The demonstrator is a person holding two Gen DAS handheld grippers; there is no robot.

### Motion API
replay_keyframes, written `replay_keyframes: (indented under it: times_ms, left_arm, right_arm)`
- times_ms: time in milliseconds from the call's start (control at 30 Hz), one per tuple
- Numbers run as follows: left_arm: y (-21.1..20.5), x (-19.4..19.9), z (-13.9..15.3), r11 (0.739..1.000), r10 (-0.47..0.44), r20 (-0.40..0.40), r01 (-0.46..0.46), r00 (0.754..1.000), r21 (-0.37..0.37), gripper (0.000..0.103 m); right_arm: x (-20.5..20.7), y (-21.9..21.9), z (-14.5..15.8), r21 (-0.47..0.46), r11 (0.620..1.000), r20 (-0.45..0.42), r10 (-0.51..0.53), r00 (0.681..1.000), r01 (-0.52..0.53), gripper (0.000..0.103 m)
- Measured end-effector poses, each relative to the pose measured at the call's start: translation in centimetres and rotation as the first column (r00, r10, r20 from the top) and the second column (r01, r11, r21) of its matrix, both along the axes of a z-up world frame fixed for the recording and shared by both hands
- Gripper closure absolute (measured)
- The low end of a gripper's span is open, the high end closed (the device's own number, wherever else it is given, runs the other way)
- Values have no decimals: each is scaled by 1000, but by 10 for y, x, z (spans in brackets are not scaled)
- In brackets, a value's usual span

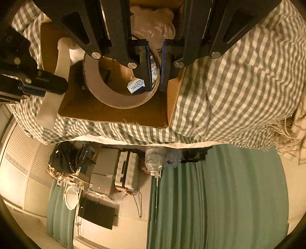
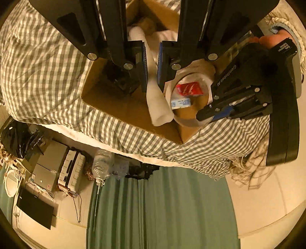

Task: Organize objects
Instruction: 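Lower the ring and foam tube into the box and open both tools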

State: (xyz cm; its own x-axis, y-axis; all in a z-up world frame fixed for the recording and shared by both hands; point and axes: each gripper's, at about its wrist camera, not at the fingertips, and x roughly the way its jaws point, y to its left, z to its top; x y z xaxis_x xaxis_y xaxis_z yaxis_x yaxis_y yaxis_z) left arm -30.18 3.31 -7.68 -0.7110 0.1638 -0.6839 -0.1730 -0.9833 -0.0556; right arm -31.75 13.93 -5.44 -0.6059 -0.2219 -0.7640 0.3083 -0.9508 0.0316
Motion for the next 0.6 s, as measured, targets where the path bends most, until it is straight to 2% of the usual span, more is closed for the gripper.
replay_keyframes:
  times_ms: [67, 133, 200, 233, 267, 333, 367, 400, 467, 533, 600]
  left_arm:
    - [0, -2, 0, 1000, 7, -11, -7, 1000, 3, 94]
    - [-3, -2, 1, 1000, 21, -14, -21, 1000, 18, 93]
    - [-2, -1, 3, 1000, 19, -12, -19, 1000, 20, 91]
    - [-1, 1, 5, 1000, 20, -15, -20, 1000, 12, 88]
    - [0, 2, 7, 1000, 15, -15, -15, 1000, 9, 83]
    - [4, 7, 14, 1000, 9, -25, -9, 1000, 2, 66]
    - [5, 11, 19, 1000, 9, -33, -9, 999, -3, 46]
    - [7, 16, 25, 1000, 13, -49, -13, 999, -7, 33]
    - [8, 27, 39, 1000, 18, -81, -19, 997, -2, 30]
    - [9, 36, 53, 1000, 14, -89, -14, 996, 6, 29]
    - [9, 49, 72, 1000, 24, -114, -24, 993, 2, 19]
  right_arm:
    - [-6, 5, -3, -22, 1000, -5, -21, 1000, 21, 89]
    - [-8, 9, -5, 2, 998, 7, -67, 998, 67, 87]
    - [-6, 9, 0, 13, 997, -5, -81, 997, 81, 78]
    - [-2, 11, 4, 10, 996, -18, -85, 996, 86, 66]
    - [-1, 13, 7, 9, 996, -26, -90, 996, 90, 53]
    - [6, 16, 20, 3, 995, -69, -103, 992, 104, 47]
    - [9, 18, 26, 0, 994, -86, -107, 991, 107, 46]
    - [12, 21, 32, -2, 994, -97, -111, 989, 111, 44]
    - [22, 27, 45, -7, 991, -123, -130, 984, 130, 39]
    - [31, 32, 57, -12, 989, -141, -148, 979, 148, 39]
    - [43, 36, 71, -14, 987, -156, -159, 975, 159, 39]
